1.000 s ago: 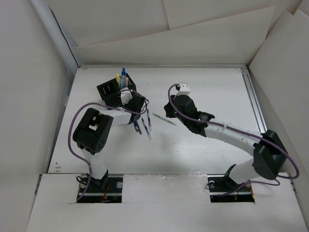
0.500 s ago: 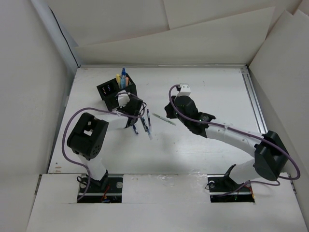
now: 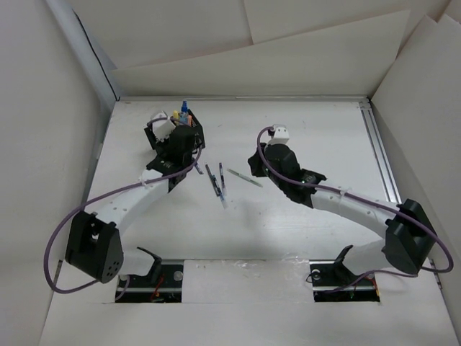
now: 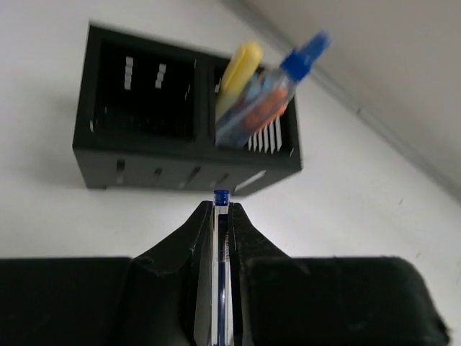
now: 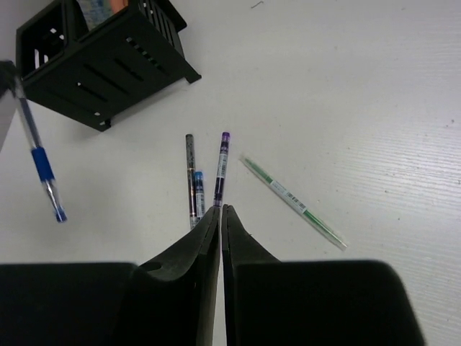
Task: Sort the stationery into containers
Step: Pick up the pen from the center of the board, then place the pen in the storage box.
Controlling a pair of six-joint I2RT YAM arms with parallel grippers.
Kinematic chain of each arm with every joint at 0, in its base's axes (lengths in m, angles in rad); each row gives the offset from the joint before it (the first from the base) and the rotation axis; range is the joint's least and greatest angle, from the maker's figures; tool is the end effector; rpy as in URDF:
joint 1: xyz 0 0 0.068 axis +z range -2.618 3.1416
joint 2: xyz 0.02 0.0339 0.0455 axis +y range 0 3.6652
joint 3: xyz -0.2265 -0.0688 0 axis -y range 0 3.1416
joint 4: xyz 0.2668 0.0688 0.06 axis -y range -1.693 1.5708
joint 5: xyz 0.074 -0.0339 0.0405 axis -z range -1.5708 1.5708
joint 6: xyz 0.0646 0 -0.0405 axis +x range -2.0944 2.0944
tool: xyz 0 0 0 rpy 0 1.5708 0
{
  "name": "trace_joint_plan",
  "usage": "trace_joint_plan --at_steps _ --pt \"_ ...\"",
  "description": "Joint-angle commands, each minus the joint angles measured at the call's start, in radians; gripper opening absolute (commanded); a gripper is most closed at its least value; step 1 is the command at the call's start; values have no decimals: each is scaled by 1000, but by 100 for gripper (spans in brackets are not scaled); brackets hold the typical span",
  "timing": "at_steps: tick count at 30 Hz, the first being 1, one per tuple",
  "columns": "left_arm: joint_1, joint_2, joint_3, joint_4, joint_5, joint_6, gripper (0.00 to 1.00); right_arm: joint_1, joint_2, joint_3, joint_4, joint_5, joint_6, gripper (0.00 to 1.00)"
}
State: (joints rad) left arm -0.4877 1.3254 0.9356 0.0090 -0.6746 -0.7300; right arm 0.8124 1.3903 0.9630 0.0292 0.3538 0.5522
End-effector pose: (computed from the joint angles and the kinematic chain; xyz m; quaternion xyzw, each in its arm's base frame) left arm 0.3282 -0.1284 0.2411 -0.2786 0.7533 -0.0777 0.5906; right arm 0.2715 0.2540 0.2282 -0.0098 0.8257 0.2297 0.5152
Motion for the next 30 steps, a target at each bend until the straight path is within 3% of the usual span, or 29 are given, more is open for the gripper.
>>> trace_joint_plan --at_steps 1,6,10,18,22,30 --pt "15 15 144 -33 -158 12 0 -5 -48 -10 64 22 9 13" --pt "127 159 420 -145 -131 38 0 -5 -85 -38 87 13 18 25" --pt "222 257 538 -198 -158 104 0 -5 -120 -58 98 40 18 31" --pt "340 307 552 -110 -315 305 0 -5 -140 -67 109 19 18 37" --pt "340 356 574 -78 -393 363 0 -5 -149 -67 109 10 18 37" --pt "340 426 555 166 -486 555 0 -5 -149 -67 118 1 18 37"
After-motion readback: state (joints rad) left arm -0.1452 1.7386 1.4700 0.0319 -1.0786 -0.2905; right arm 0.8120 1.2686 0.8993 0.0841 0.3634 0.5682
